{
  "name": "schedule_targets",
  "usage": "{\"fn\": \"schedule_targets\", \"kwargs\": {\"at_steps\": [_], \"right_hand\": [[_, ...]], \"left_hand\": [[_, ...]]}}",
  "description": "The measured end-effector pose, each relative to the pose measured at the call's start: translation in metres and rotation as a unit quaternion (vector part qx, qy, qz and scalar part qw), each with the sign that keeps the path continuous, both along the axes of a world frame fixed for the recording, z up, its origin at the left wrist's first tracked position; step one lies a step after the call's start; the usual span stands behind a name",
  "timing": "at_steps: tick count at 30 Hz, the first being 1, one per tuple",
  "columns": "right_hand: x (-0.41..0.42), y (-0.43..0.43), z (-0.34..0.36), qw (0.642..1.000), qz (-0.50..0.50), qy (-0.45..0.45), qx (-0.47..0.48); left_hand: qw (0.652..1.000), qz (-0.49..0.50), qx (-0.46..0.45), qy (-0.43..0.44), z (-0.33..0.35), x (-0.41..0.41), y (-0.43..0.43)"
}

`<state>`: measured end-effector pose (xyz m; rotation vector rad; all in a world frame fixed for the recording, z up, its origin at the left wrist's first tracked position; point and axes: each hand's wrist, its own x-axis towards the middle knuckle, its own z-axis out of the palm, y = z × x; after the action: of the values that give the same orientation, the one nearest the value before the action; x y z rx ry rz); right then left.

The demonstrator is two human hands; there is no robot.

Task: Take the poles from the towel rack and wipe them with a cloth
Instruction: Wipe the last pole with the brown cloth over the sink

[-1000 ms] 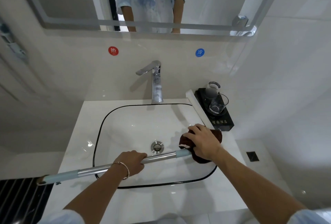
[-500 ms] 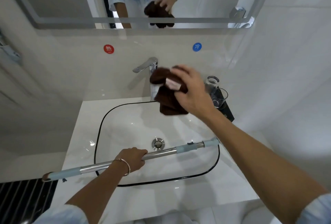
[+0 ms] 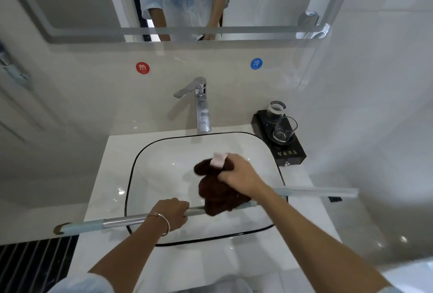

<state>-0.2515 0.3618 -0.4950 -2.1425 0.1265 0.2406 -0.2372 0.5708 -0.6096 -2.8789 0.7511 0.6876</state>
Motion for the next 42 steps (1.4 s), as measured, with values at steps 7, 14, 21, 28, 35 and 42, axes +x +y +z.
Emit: {"fn": "schedule_targets", "kwargs": {"at_steps": [7,14,21,28,35,42], "right_hand": [[0.003,-0.010,0.019,0.982,-0.138,-0.038,0.127],[-0.012,-0.019,0.006,0.992,-0.077,-0.097,-0.038],[-0.042,0.000,-0.068,0.967,0.003,-0.036,-0.253],[-0.034,-0.011,-0.071,0.959,0.049,0.033,-0.278],[-0.033,-0.005,-0.073,0.952,0.065,0.014,-0.298],[-0.032,-0.013,-0.061,0.969,0.002,0.028,-0.246]], "left_hand": [[0.995,0.014,-0.055,0.084,0.012,0.005,0.023],[0.989,0.047,-0.063,0.128,0.018,0.017,0.059],[0.997,0.039,-0.037,0.051,0.017,0.013,0.072],[0.991,0.106,-0.075,-0.018,0.005,0.003,0.069],[0.986,0.120,-0.093,0.067,0.010,0.019,0.045],[0.989,0.065,-0.121,-0.047,-0.002,0.008,0.052]]}}
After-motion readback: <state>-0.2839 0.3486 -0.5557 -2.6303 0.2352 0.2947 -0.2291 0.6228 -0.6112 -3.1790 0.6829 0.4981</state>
